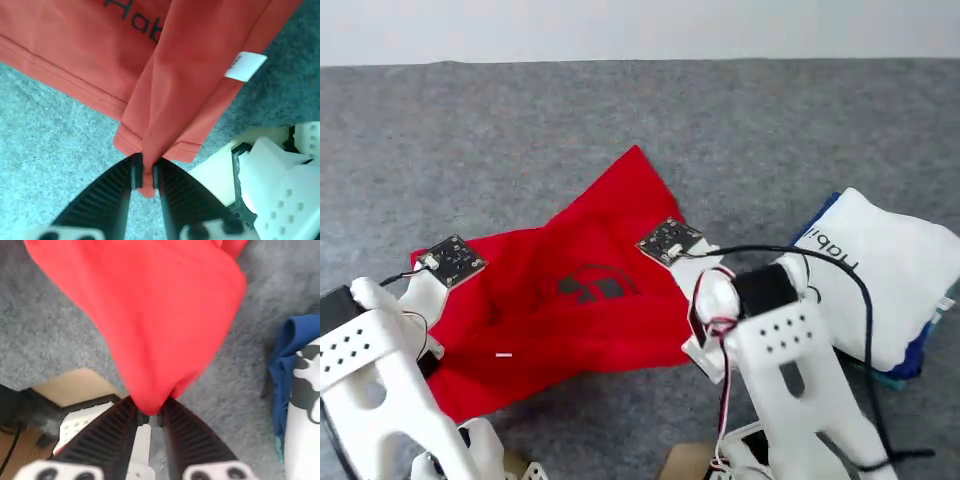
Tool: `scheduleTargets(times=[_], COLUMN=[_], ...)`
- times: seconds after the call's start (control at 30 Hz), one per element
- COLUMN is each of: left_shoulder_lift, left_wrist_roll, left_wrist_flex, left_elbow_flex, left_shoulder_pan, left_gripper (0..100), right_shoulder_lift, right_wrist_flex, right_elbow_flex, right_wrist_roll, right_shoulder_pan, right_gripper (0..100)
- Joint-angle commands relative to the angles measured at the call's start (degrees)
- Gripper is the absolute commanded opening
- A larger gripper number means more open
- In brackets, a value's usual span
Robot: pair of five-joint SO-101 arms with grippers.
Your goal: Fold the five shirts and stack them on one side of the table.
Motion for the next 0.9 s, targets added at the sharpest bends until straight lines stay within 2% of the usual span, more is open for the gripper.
scheduleTargets(times=[0.0, 0.33, 0.43, 0.6, 0.87], left_shoulder_lift=[-1.14, -1.49, -1.49, -1.49, -1.41], left_wrist_roll=[-0.7, -0.7, -0.7, -0.7, -0.7], left_wrist_flex=[1.49, 1.41, 1.41, 1.41, 1.32], left_elbow_flex=[-0.13, -0.13, -0.13, -0.13, -0.04], left_shoulder_pan=[-0.35, -0.26, -0.18, -0.18, -0.18], left_gripper=[0, 0, 0, 0, 0], right_shoulder_lift=[-4.53, -4.97, 0.66, 14.73, 31.34], right_wrist_flex=[1.98, -6.55, -12.79, -22.02, -22.46], right_elbow_flex=[-0.35, -6.86, -4.48, -4.04, -9.76], right_wrist_roll=[0.09, 0.09, -0.53, -6.59, -9.76], right_shoulder_pan=[-0.4, -0.4, -0.4, -0.75, -0.92], right_gripper=[20.3, 22.4, 22.4, 22.4, 22.4])
